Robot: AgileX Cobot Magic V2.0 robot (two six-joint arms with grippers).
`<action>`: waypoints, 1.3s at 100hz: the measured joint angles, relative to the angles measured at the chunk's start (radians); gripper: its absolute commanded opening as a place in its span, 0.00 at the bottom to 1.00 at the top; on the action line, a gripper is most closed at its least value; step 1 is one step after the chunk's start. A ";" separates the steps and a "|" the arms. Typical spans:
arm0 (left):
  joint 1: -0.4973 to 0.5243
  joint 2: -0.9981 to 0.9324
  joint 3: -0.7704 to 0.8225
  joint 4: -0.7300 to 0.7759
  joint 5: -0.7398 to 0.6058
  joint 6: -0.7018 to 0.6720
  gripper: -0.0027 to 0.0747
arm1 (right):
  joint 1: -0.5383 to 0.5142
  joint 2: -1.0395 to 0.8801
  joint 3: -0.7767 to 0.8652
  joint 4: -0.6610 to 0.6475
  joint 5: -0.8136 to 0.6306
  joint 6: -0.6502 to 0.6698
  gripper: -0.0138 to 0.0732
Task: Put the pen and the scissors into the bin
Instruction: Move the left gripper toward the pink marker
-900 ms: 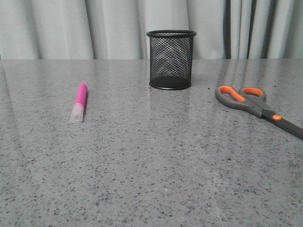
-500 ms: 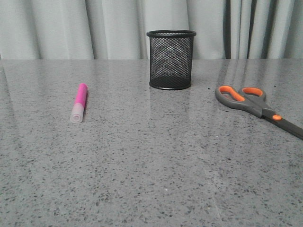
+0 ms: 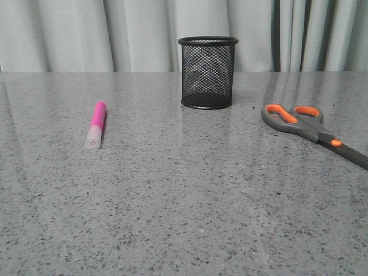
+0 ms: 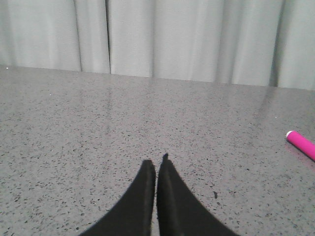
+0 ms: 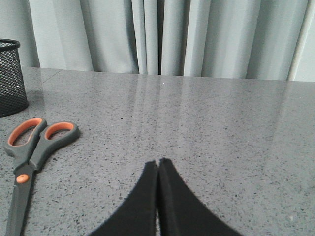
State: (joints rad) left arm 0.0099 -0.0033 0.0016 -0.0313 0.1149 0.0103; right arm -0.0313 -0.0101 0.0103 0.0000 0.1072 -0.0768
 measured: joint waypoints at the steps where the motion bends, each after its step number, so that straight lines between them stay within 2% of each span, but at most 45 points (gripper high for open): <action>1: 0.000 0.000 0.000 0.000 0.000 0.000 0.01 | 0.000 0.000 0.000 0.000 0.000 0.000 0.07; 31: 0.000 0.000 0.000 -0.023 -0.005 0.000 0.01 | 0.000 0.000 0.000 0.020 -0.019 0.000 0.07; 63: 0.000 0.000 0.000 -0.228 -0.037 0.000 0.01 | 0.000 0.000 0.000 0.126 -0.098 0.001 0.07; 85: 0.000 0.000 0.000 -0.320 -0.044 0.000 0.01 | 0.000 0.000 0.000 0.139 -0.152 0.001 0.07; 111: 0.000 0.000 0.000 -0.559 -0.054 -0.001 0.01 | 0.000 0.000 0.000 0.403 -0.160 0.048 0.08; 130: 0.000 0.000 -0.016 -0.578 0.017 -0.002 0.01 | 0.000 0.000 -0.034 0.431 -0.016 0.045 0.09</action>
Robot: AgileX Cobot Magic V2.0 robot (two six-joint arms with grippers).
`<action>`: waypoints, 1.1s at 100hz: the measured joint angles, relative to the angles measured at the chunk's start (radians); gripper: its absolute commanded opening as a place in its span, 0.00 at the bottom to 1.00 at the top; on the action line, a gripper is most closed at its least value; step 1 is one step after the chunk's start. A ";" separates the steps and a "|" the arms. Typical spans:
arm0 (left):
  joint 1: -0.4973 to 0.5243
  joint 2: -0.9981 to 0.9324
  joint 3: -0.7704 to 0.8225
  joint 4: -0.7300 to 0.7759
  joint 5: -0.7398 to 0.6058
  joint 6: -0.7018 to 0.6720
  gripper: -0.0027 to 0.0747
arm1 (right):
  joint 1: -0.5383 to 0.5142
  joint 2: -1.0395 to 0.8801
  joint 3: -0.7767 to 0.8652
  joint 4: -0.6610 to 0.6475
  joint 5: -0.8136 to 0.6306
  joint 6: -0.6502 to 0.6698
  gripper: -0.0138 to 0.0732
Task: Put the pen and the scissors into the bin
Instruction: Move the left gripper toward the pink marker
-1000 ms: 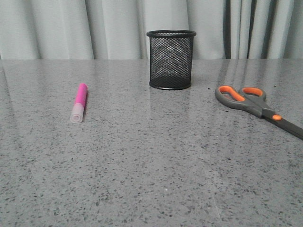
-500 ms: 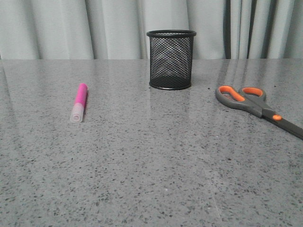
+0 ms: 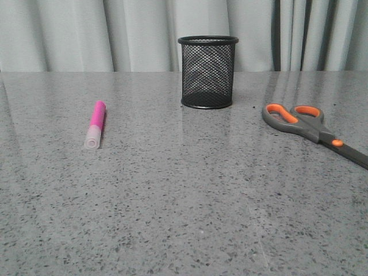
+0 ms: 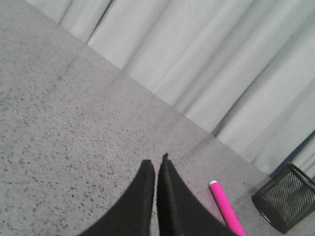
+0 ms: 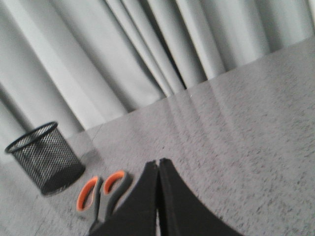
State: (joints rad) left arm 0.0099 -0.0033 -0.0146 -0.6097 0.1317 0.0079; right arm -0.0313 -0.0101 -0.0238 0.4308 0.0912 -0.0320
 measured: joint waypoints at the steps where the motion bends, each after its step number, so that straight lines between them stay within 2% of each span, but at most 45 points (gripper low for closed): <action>1: 0.000 0.000 -0.005 0.000 0.006 0.000 0.01 | 0.000 0.004 -0.008 0.000 0.006 -0.002 0.09; 21: 0.000 0.065 -0.147 0.146 0.177 0.014 0.01 | 0.000 0.183 -0.159 -0.058 0.186 -0.014 0.09; 44: 0.000 0.289 -0.366 0.204 0.412 0.210 0.01 | 0.000 0.531 -0.377 -0.118 0.408 -0.018 0.08; 66: 0.000 0.446 -0.491 0.208 0.539 0.246 0.01 | 0.000 0.731 -0.523 -0.126 0.496 -0.063 0.08; 73: 0.000 0.479 -0.514 0.206 0.555 0.253 0.03 | 0.000 0.757 -0.547 -0.128 0.508 -0.087 0.14; 80: 0.000 0.507 -0.528 0.193 0.557 0.279 0.13 | 0.000 0.767 -0.564 -0.128 0.516 -0.101 0.25; 83: 0.000 0.518 -0.536 0.184 0.559 0.293 0.19 | 0.000 0.769 -0.569 -0.128 0.518 -0.103 0.33; 92: 0.000 0.551 -0.551 0.138 0.560 0.335 0.43 | 0.000 0.773 -0.575 -0.128 0.523 -0.106 0.57; 97: 0.000 0.569 -0.558 0.112 0.560 0.348 0.54 | 0.000 0.773 -0.575 -0.128 0.524 -0.108 0.66; 102: 0.000 0.592 -0.568 0.089 0.561 0.360 0.61 | 0.000 0.773 -0.577 -0.128 0.526 -0.109 0.69; 110: 0.000 0.628 -0.587 0.053 0.566 0.395 0.60 | 0.000 0.773 -0.579 -0.128 0.528 -0.110 0.68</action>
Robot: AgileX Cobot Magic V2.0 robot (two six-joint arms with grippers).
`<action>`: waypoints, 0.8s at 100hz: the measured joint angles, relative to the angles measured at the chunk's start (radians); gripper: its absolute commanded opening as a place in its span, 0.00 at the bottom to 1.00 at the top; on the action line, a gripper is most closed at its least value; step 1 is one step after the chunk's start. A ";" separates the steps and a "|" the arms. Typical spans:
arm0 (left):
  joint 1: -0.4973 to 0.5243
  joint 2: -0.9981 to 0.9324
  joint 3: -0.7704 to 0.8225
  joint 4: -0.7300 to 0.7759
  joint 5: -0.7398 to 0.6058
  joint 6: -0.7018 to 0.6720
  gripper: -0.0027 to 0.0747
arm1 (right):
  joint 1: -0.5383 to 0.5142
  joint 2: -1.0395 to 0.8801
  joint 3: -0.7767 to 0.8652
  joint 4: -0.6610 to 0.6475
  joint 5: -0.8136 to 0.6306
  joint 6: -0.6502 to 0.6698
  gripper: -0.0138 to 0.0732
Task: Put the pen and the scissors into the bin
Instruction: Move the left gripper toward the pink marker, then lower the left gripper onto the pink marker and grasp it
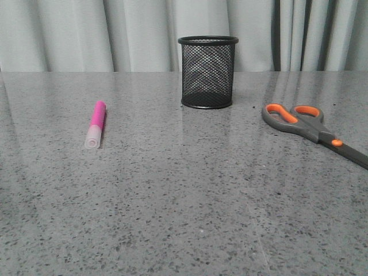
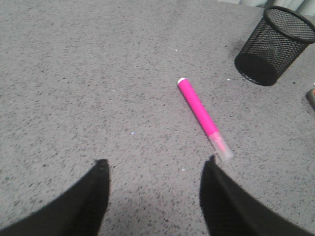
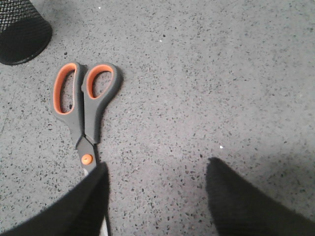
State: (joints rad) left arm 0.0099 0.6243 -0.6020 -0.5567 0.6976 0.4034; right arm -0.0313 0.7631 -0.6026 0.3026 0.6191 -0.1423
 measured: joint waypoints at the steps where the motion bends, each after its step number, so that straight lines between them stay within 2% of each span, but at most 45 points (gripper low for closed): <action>1: 0.000 0.004 -0.004 -0.003 0.000 0.008 0.60 | 0.000 0.000 0.000 0.000 0.000 0.000 0.68; 13: -0.023 0.081 -0.053 -0.041 0.031 0.085 0.55 | 0.000 0.000 0.000 0.000 0.002 0.000 0.68; 29: -0.098 0.218 -0.143 -0.054 0.057 0.134 0.55 | 0.000 0.000 0.000 -0.002 0.002 0.000 0.68; 56: -0.306 0.539 -0.300 0.004 0.057 0.138 0.53 | 0.000 0.000 0.000 -0.002 0.002 0.000 0.68; 80: -0.373 0.823 -0.467 0.059 0.053 0.133 0.49 | 0.000 0.000 0.000 -0.002 0.005 -0.002 0.68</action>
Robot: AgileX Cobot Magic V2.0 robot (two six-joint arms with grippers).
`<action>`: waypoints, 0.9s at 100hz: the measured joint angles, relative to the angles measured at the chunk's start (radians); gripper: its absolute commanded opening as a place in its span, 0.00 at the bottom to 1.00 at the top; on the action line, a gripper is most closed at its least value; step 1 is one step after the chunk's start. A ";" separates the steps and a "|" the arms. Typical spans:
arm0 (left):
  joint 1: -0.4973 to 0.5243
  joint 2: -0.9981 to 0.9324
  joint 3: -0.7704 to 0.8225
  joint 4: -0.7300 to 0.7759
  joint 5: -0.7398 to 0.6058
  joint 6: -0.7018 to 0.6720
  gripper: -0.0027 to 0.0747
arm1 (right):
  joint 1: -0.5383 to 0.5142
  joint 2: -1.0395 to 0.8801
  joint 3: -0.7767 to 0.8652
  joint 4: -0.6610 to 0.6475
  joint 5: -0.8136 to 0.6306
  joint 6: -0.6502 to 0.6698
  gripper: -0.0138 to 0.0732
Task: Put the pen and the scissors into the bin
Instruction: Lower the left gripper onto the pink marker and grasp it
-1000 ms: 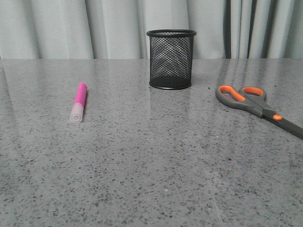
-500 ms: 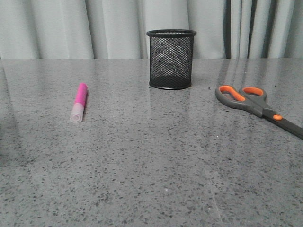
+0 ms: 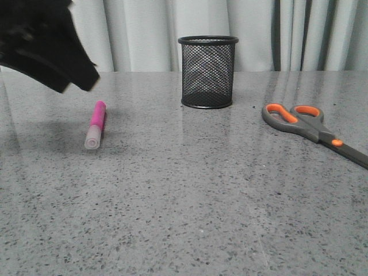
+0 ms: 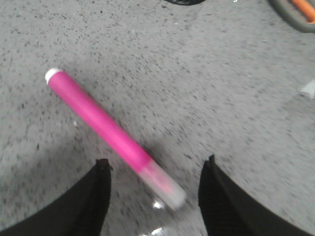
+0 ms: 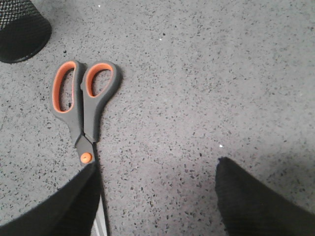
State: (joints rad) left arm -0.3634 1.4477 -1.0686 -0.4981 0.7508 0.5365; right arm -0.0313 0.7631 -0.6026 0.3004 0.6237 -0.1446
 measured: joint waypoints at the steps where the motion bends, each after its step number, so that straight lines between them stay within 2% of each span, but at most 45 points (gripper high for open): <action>1: 0.000 0.015 -0.005 0.006 0.000 0.000 0.49 | 0.000 0.000 0.000 0.000 0.000 0.000 0.68; 33: 0.000 0.222 -0.142 0.104 0.026 -0.086 0.49 | 0.000 0.000 0.000 0.000 0.005 0.000 0.68; 70: -0.019 0.248 -0.162 0.161 0.010 -0.129 0.47 | 0.000 0.000 0.000 0.000 0.005 -0.002 0.68; 77: -0.034 0.257 -0.164 0.169 -0.001 -0.129 0.42 | 0.000 0.000 0.000 0.000 0.005 -0.002 0.68; 82: -0.042 0.260 -0.165 0.173 -0.008 -0.129 0.34 | 0.000 0.000 0.000 0.000 0.005 -0.002 0.68; 90: -0.055 0.261 -0.165 0.178 -0.010 -0.129 0.15 | 0.000 0.000 0.000 0.000 0.005 -0.002 0.68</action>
State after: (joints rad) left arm -0.4181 1.7083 -1.2339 -0.3200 0.7407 0.4070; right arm -0.0313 0.7631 -0.6026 0.3004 0.6287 -0.1468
